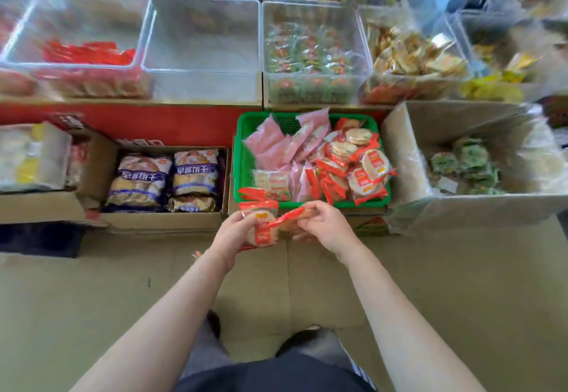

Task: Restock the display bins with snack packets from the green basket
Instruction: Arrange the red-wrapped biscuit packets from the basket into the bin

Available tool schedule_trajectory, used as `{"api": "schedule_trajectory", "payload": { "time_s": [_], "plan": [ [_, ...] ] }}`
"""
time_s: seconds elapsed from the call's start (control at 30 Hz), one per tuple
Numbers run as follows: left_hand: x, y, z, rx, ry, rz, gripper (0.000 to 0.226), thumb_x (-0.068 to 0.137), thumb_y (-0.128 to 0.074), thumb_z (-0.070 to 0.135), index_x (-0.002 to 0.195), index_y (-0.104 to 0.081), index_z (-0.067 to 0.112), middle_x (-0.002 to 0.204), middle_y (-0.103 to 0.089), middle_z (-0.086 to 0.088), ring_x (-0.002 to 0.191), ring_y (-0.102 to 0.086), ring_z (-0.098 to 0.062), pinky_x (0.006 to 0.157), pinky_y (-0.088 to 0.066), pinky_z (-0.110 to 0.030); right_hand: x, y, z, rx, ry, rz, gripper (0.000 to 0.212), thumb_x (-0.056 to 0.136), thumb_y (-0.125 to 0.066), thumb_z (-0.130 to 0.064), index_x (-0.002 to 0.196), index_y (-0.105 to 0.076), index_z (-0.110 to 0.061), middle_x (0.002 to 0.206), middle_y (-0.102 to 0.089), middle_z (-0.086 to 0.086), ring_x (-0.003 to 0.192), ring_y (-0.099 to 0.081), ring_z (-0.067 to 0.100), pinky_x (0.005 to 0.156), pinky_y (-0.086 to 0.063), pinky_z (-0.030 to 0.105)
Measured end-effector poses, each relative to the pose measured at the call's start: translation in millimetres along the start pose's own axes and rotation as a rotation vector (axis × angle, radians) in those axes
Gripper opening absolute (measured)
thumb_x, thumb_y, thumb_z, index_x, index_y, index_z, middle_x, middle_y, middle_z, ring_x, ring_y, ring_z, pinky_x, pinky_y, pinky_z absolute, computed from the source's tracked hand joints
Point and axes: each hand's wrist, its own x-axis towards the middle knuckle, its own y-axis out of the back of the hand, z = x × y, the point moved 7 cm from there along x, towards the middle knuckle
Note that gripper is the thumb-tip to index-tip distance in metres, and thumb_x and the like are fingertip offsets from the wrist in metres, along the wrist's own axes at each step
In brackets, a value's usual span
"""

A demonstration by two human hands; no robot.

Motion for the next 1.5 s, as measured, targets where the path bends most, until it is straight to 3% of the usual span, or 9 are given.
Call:
{"api": "schedule_trajectory", "payload": {
  "time_s": [0.27, 0.4, 0.5, 0.63, 0.8, 1.13, 1.3, 1.4, 1.5],
  "plan": [
    [25.7, 175.0, 64.8, -0.138, -0.031, -0.05, 0.026, 0.092, -0.056, 0.02, 0.115, -0.065, 0.012, 0.11, -0.072, -0.014, 0.095, -0.07, -0.03, 0.082, -0.058, -0.042, 52.3, -174.1, -85.0, 0.289, -0.102, 0.048, 0.021, 0.1, -0.058, -0.021, 0.114, -0.053, -0.007, 0.045, -0.043, -0.001, 0.051, -0.067, 0.021, 0.056, -0.053, 0.03],
    [42.3, 275.7, 115.2, -0.07, -0.022, -0.091, 0.04, 0.089, -0.062, 0.041, 0.118, -0.067, 0.014, 0.106, -0.075, -0.011, 0.096, -0.071, -0.027, 0.093, -0.055, -0.045, 76.7, -274.7, -122.0, 0.152, -0.189, 0.005, 0.022, 0.103, -0.051, -0.033, 0.1, -0.055, -0.012, 0.041, -0.042, -0.003, 0.045, -0.062, 0.017, 0.051, -0.048, 0.027],
    [50.2, 315.5, 142.0, -0.038, -0.01, -0.169, 0.033, 0.094, -0.061, 0.04, 0.118, -0.067, 0.018, 0.108, -0.074, -0.008, 0.093, -0.072, -0.026, 0.078, -0.058, -0.037, 92.7, -310.6, -150.7, 0.018, -0.133, 0.076, 0.029, 0.097, -0.059, -0.042, 0.095, -0.062, -0.014, 0.046, -0.053, -0.008, 0.042, -0.05, 0.01, 0.049, -0.04, 0.024],
    [72.2, 348.5, 169.6, -0.065, -0.057, -0.152, 0.035, 0.089, -0.069, 0.03, 0.12, -0.064, 0.014, 0.109, -0.073, -0.012, 0.092, -0.072, -0.029, 0.071, -0.058, -0.039, 116.7, -321.9, -174.3, 0.072, -0.103, 0.141, 0.026, 0.092, -0.067, -0.039, 0.101, -0.069, -0.015, 0.086, -0.074, -0.004, 0.074, -0.065, 0.01, 0.057, -0.044, 0.021],
    [101.5, 374.6, 203.0, -0.114, -0.068, 0.004, 0.024, 0.089, -0.067, 0.022, 0.111, -0.066, 0.012, 0.099, -0.074, -0.013, 0.08, -0.071, -0.025, 0.071, -0.057, -0.04, 161.8, -323.1, -204.9, 0.499, -0.121, 0.09, 0.006, 0.097, -0.059, -0.016, 0.098, -0.061, -0.011, 0.074, -0.07, 0.002, 0.062, -0.066, 0.013, 0.05, -0.05, 0.025],
    [161.3, 409.9, 356.6, -0.098, -0.353, 0.281, 0.02, 0.088, -0.068, 0.009, 0.105, -0.056, 0.01, 0.092, -0.066, -0.009, 0.067, -0.067, -0.01, 0.05, -0.053, -0.024, 296.9, -315.9, -291.7, 0.645, -0.057, -0.057, 0.039, 0.089, -0.066, -0.001, 0.124, -0.051, -0.007, 0.112, -0.066, 0.024, 0.086, -0.07, 0.031, 0.065, -0.059, 0.036],
    [177.5, 419.6, 412.0, 0.18, -0.524, 0.428, 0.028, 0.084, -0.068, 0.005, 0.106, -0.058, 0.019, 0.086, -0.063, 0.009, 0.073, -0.057, 0.003, 0.058, -0.044, -0.005, 339.4, -310.4, -325.8, 0.521, -0.005, -0.034, 0.044, 0.087, -0.068, 0.002, 0.126, -0.05, -0.007, 0.119, -0.064, 0.021, 0.091, -0.072, 0.03, 0.073, -0.06, 0.041],
    [201.5, 426.7, 428.8, 0.461, -0.632, 0.481, 0.01, 0.081, -0.073, 0.017, 0.089, -0.068, 0.016, 0.08, -0.061, 0.001, 0.073, -0.055, -0.009, 0.068, -0.04, -0.019, 363.5, -309.3, -346.7, 0.354, 0.053, 0.037, 0.019, 0.095, -0.064, -0.016, 0.113, -0.06, -0.012, 0.111, -0.07, 0.017, 0.091, -0.072, 0.029, 0.082, -0.06, 0.047],
    [232.2, 436.8, 436.3, 0.672, -0.707, 0.567, 0.018, 0.087, -0.072, 0.025, 0.102, -0.07, 0.015, 0.087, -0.056, -0.003, 0.082, -0.052, -0.018, 0.076, -0.038, -0.025, 386.9, -303.5, -384.8, -0.078, 0.268, 0.271, 0.011, 0.094, -0.065, -0.025, 0.104, -0.063, -0.021, 0.098, -0.07, -0.003, 0.088, -0.066, 0.012, 0.079, -0.055, 0.027]
  ]
}}
